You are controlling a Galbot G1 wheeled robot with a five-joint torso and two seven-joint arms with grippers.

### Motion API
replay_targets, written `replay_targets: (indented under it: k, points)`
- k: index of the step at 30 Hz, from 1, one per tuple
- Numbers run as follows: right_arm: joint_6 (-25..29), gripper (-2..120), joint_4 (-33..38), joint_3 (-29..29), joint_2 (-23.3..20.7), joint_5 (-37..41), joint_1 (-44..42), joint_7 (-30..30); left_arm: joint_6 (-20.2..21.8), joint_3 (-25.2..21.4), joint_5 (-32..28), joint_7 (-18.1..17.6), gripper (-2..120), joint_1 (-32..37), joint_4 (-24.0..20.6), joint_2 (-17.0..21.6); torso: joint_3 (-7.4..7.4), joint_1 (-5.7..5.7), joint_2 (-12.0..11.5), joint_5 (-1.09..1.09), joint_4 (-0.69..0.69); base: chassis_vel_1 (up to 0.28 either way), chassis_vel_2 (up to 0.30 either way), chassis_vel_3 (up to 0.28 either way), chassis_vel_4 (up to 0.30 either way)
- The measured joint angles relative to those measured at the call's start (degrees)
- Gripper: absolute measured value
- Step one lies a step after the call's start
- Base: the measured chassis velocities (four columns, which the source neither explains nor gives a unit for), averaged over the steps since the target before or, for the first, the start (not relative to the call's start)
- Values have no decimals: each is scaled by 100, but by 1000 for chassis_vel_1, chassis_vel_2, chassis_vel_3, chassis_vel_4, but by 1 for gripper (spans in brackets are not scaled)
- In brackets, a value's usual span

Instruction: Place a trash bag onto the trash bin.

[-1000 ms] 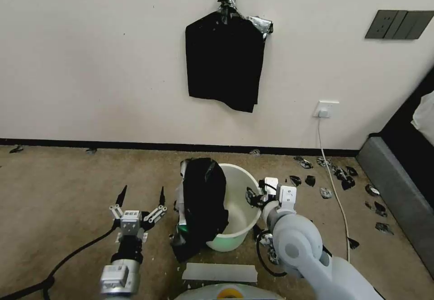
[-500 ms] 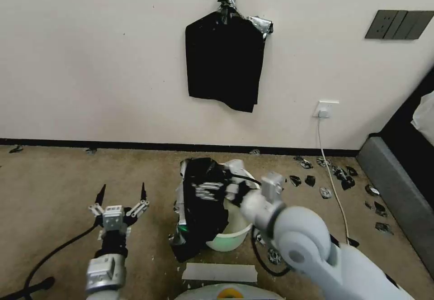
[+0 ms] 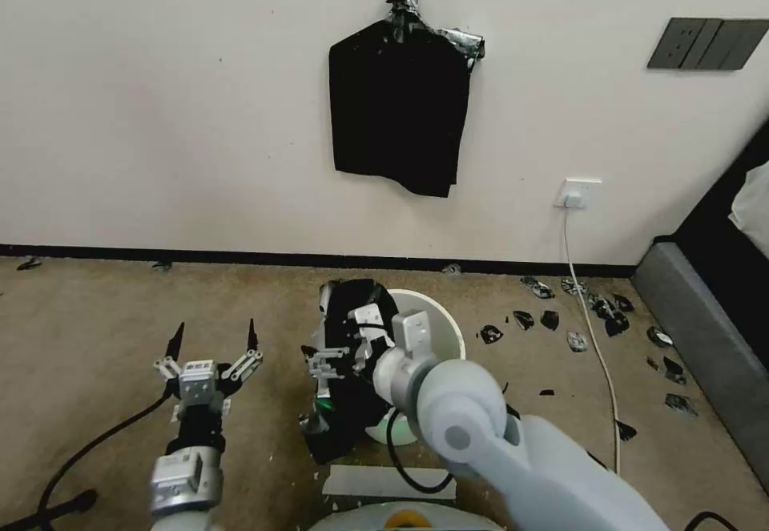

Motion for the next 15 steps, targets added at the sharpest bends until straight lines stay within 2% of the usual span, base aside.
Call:
replay_targets:
  k: [9,11,12,15]
  points:
    - [3,100,-311,-77,128,-309,-5,-41,-13,32,12,-1,100,23,-4,1,0,0,0,1,0,0,0,0,0]
    - [15,92,-331,-66,122,-372,-9,-71,-13,62,26,-1,100,32,-11,1,0,0,0,1,0,0,0,0,0]
    - [15,92,-331,-66,122,-372,-9,-71,-13,62,26,-1,100,32,-11,1,0,0,0,1,0,0,0,0,0]
    - [33,76,-331,-36,81,-413,-18,-99,-13,96,36,0,100,32,-1,1,0,0,0,1,0,0,0,0,0]
